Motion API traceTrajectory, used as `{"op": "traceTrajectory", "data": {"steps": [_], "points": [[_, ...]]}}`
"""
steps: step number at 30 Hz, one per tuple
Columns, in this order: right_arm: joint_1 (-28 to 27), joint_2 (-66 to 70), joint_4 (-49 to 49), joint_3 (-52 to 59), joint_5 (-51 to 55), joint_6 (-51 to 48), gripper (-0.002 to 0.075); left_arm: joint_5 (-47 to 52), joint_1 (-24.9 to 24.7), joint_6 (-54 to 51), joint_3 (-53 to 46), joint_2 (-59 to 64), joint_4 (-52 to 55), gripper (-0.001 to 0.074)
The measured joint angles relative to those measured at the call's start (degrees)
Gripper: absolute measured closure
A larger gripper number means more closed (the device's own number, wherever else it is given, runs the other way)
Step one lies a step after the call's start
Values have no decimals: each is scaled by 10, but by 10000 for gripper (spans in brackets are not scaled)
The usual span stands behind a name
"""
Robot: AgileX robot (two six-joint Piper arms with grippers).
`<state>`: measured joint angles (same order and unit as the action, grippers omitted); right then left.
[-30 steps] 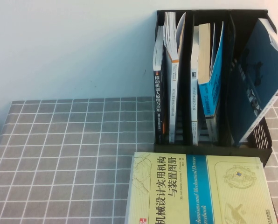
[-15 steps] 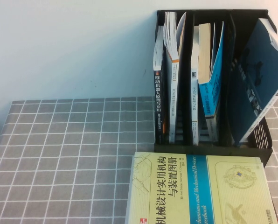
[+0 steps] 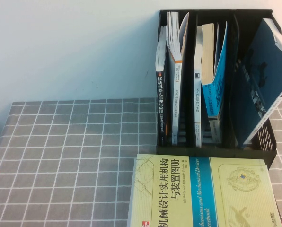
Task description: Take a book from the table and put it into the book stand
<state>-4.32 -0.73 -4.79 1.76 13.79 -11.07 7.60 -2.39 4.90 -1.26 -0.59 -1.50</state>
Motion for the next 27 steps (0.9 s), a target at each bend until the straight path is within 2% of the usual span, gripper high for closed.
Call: {"op": "traceTrajectory", "data": {"steps": [5, 10, 13, 17, 20, 23, 27], "points": [[0, 0, 0, 0, -215, 1, 729, -211, 0, -1, 0, 0, 0, 738], [0, 0, 2, 0, -383, 14, 729, -397, 0, -1, 0, 0, 0, 738], [0, 0, 2, 0, -444, 26, 729, -481, 0, -1, 0, 0, 0, 738], [0, 0, -1, 0, -466, 13, 729, -551, 0, 0, 0, -2, -8, 738], [0, -1, -5, 0, -468, 7, 729, -532, 0, 52, 2, -3, -53, 738], [0, -1, -2, -10, -434, 6, 729, -387, 0, 87, 57, -3, -135, 738], [0, -1, 34, -87, -290, 5, 729, -215, 0, -41, 157, 3, -199, 738]]}}
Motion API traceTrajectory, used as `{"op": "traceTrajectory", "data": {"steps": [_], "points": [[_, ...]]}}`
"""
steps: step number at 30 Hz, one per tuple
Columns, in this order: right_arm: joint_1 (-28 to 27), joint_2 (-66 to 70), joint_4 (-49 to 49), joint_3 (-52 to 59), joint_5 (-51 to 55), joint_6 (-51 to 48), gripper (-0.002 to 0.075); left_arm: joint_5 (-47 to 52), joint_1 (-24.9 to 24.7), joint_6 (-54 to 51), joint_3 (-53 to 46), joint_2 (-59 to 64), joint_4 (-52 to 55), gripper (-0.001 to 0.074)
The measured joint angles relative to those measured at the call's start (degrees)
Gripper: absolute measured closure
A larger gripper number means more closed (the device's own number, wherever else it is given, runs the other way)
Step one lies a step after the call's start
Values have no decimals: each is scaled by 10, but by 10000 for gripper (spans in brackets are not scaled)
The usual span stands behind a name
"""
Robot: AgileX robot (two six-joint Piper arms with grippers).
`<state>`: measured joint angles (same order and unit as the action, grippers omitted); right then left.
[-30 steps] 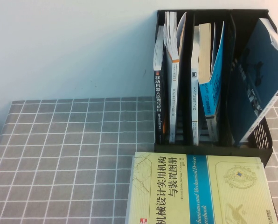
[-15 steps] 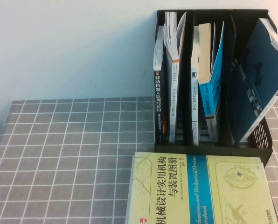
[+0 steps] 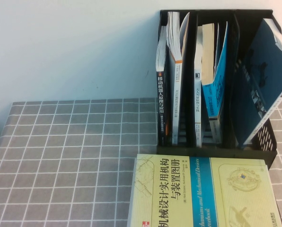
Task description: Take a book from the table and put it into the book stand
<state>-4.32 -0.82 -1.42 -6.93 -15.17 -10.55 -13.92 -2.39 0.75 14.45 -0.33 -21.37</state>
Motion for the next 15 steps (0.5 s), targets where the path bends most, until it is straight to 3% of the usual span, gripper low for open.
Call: {"op": "traceTrajectory", "data": {"steps": [6, 15], "points": [[0, 22, 5, -144, 296, 9, 729, 150, 0, -71, 108, 71, -10, 738], [0, 242, -116, -276, 545, 3, 729, 386, 1, -77, 157, 287, -47, 738]]}}
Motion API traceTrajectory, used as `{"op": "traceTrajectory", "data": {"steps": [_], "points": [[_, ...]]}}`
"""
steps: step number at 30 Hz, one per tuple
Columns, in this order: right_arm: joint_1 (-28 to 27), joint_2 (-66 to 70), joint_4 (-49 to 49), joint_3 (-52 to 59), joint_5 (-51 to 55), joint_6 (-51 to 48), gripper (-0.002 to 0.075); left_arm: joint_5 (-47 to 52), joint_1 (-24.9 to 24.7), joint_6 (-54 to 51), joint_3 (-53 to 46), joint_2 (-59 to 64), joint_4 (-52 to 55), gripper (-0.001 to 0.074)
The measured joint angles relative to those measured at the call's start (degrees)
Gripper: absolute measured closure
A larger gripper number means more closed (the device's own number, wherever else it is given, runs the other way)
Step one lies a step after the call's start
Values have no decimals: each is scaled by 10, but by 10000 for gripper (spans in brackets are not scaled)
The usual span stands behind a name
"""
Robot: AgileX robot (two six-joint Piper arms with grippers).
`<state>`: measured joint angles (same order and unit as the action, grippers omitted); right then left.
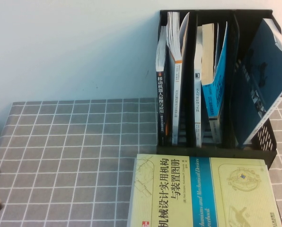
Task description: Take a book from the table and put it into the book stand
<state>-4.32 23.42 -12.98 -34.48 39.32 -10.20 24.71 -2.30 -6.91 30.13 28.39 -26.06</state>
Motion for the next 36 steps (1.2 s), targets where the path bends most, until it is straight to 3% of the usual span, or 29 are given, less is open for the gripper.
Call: {"op": "traceTrajectory", "data": {"steps": [4, 9, 13, 18, 26, 36], "points": [[0, 126, -109, -3, 42, -107, 729, 13, 0, -31, 0, 91, -69, 738], [0, 286, -222, -3, 30, -228, 729, 63, 0, -197, 0, 167, -270, 738], [0, 396, -281, -3, -3, -297, 729, 103, 0, -335, 0, 208, -420, 738], [0, 489, -311, -3, -24, -337, 729, 104, 0, -408, 1, 221, -543, 738], [1, 550, -316, -4, -34, -357, 729, 101, 0, -431, 1, 222, -581, 738], [70, 588, -317, -5, -87, -350, 729, 102, 0, -433, 1, 222, -582, 738]]}}
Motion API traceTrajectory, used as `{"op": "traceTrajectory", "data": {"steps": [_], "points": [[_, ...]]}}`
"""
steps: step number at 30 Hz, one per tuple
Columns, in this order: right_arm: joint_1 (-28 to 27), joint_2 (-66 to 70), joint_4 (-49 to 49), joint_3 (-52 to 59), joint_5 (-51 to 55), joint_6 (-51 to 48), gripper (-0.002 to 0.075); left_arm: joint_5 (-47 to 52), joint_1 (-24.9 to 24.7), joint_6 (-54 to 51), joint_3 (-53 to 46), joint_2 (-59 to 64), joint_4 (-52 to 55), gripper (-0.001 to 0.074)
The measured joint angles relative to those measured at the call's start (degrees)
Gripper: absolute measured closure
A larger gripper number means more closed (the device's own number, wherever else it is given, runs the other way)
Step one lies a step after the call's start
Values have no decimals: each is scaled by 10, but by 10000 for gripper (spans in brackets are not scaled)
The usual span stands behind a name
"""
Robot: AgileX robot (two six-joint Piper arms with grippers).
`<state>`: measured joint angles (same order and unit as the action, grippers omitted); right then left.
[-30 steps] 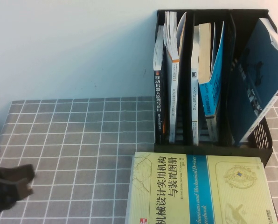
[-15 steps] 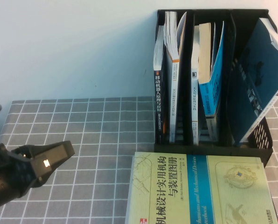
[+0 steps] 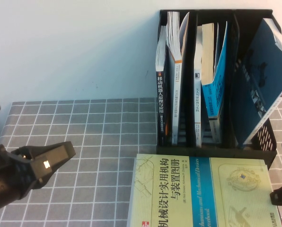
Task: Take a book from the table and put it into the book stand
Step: Push book with right arm
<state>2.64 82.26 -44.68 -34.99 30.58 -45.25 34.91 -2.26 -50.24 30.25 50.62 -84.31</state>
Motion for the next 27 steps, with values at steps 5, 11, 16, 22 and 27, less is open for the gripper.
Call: {"op": "traceTrajectory", "data": {"steps": [5, 11, 16, 22, 27], "points": [[6, 7, 0, -1, -20, 11, 729, 14, 0, 0, 0, 0, 0, 738], [7, 7, 7, -3, -33, 17, 729, 25, 0, 0, 0, 0, 0, 738], [7, 8, 19, -3, -38, 19, 729, 25, 0, 0, 0, 0, 0, 738], [7, 28, 20, -3, -38, 19, 729, 25, 0, 0, 0, 0, 0, 738], [7, 39, 16, -3, -27, 14, 729, 25, 0, 0, 0, 0, 0, 738]]}}
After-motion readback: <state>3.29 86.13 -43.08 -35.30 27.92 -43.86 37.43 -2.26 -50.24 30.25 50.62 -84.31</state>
